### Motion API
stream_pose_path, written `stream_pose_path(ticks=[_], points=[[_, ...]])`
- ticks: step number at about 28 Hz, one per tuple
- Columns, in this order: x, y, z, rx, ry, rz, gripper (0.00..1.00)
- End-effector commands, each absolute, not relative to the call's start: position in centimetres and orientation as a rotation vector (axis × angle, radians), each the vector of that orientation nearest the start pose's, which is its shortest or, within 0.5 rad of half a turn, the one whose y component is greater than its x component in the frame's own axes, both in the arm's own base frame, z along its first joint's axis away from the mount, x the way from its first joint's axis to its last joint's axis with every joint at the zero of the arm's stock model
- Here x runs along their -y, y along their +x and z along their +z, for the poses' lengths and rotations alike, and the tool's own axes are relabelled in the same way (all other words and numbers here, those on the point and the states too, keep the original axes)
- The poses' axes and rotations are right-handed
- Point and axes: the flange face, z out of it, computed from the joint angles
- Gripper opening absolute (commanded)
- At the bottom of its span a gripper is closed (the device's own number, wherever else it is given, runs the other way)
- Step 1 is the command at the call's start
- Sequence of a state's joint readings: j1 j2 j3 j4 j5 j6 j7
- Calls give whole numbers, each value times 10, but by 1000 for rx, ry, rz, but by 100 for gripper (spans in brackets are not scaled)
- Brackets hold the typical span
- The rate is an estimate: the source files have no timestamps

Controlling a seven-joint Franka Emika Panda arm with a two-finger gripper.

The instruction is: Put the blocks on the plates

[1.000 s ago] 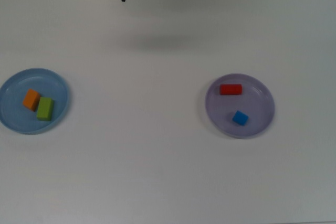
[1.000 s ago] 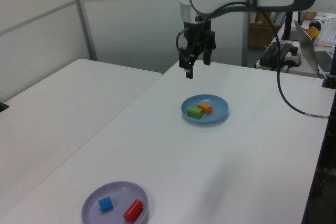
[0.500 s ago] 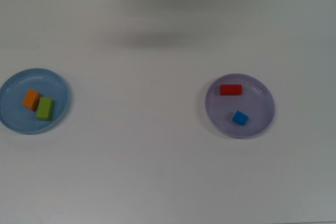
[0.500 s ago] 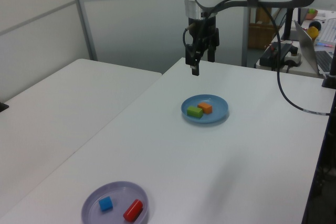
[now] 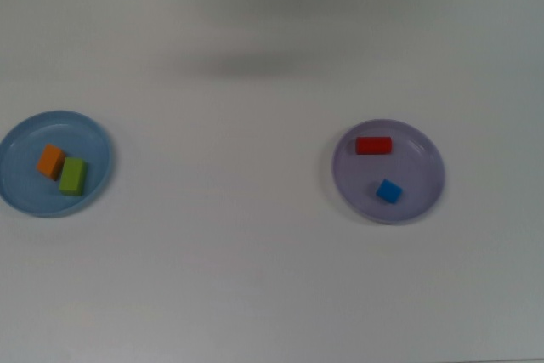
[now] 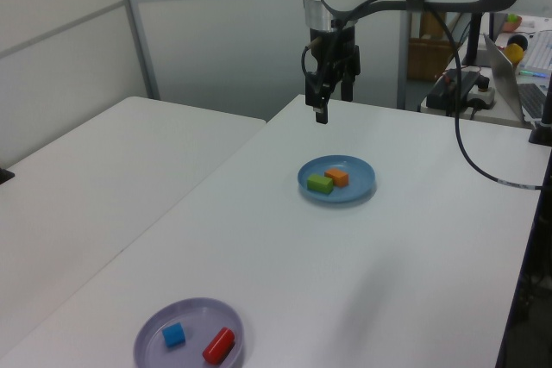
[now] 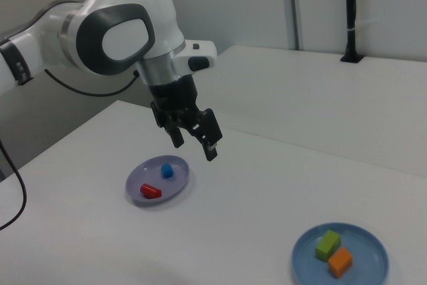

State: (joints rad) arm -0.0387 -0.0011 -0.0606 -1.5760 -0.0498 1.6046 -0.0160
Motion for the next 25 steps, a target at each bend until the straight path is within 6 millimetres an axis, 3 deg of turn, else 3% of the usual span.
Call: stream_pose_path(ticks=[1, 25], points=[[61, 552, 631, -100, -3172, -16, 100], [61, 552, 629, -122, -3170, -9, 100]])
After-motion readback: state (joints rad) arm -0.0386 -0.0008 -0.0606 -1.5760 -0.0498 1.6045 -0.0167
